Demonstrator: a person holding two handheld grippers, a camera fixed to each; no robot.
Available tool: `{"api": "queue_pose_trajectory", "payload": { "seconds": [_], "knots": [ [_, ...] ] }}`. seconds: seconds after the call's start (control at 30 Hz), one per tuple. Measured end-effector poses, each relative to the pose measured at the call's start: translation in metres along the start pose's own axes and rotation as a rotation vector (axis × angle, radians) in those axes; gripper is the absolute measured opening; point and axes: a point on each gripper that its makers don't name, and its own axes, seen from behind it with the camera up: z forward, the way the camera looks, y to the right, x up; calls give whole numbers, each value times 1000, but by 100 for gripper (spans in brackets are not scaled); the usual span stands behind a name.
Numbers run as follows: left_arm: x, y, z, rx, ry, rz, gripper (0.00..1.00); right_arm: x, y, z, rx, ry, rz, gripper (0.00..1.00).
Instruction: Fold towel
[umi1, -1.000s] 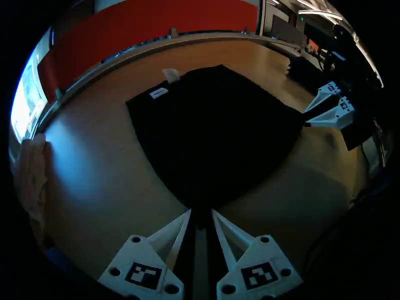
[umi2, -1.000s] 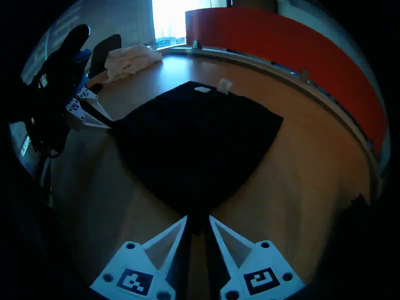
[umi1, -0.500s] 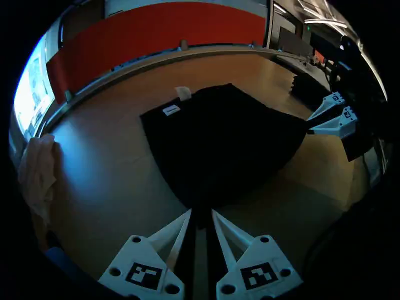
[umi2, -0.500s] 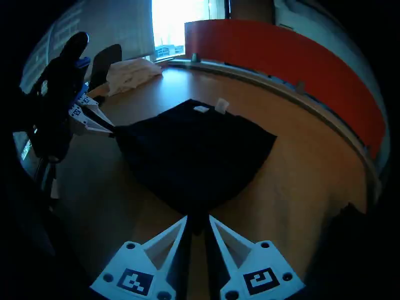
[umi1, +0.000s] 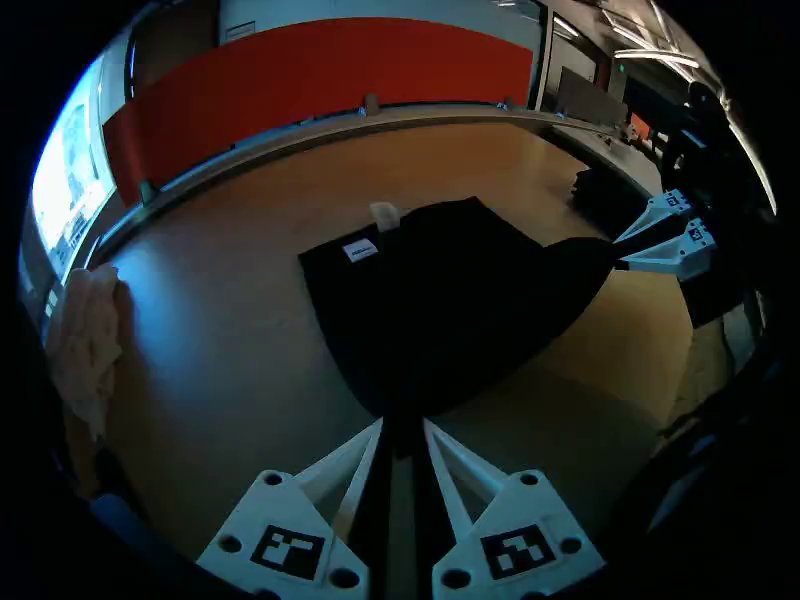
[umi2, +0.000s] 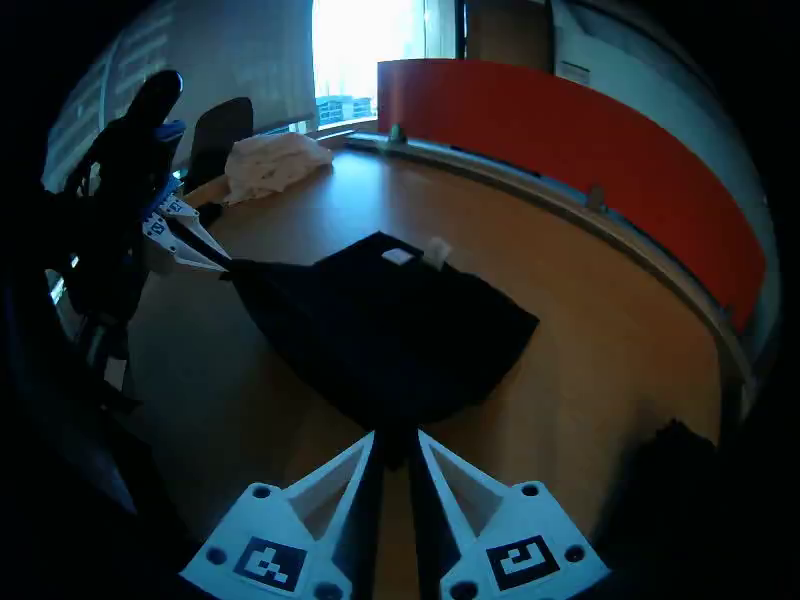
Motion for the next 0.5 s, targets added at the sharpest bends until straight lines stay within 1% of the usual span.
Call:
{"api": "queue_pose_trajectory", "payload": {
  "seconds": [0.27,0.5],
  "knots": [
    [0,12,-19,-5,4,-21,12,7,-3,-16,-4,11,6,15],
    [-1,17,-30,-11,9,-54,12,10,-7,-28,0,18,15,15]
  ]
}}
